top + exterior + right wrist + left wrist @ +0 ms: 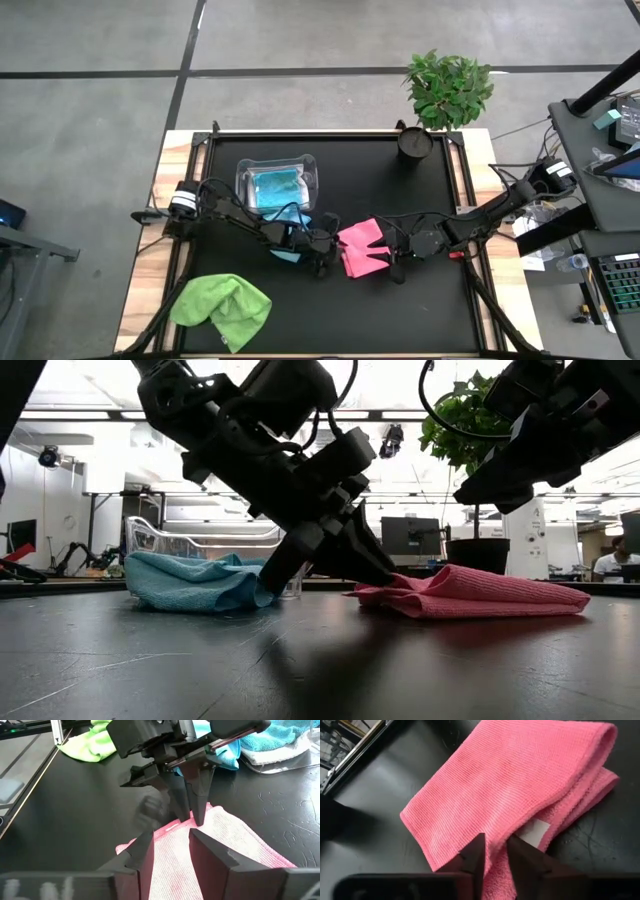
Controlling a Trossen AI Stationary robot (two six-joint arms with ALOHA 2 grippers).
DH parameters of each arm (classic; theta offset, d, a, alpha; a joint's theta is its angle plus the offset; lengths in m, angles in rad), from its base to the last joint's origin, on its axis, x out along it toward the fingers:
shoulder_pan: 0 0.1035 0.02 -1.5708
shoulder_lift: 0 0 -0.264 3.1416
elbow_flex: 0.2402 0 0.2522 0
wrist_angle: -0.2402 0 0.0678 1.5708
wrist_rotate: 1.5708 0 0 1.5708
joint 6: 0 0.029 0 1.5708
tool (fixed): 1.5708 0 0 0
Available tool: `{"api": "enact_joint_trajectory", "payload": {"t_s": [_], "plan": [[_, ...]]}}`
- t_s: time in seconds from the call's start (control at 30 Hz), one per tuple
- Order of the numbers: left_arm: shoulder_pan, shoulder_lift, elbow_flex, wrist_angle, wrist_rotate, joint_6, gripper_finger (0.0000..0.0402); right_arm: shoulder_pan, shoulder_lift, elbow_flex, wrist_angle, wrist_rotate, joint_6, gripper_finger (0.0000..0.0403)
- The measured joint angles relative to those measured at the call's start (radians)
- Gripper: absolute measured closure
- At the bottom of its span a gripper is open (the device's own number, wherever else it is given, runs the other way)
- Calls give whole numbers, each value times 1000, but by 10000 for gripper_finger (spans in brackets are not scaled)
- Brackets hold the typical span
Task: Fold microfiber towels
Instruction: Fold the pink microfiber cloth
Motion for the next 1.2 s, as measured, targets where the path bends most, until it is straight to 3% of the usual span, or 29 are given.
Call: {"api": "enact_joint_trajectory", "payload": {"t_s": [0.13, 0.3, 0.77, 1.2], "plan": [[-2, -11, 0, -6, -42, 42, 394, 0, 0, 0, 0, 2, 0, 288], [-5, -67, 1, -47, -66, 111, 400, 0, 0, 0, -1, 7, 0, 283], [-11, -109, -13, -266, -32, 110, 400, 0, 0, -4, -1, 25, 5, 282], [-27, -109, -53, -272, 17, 109, 399, -4, 0, -5, -1, 49, 42, 282]]}}
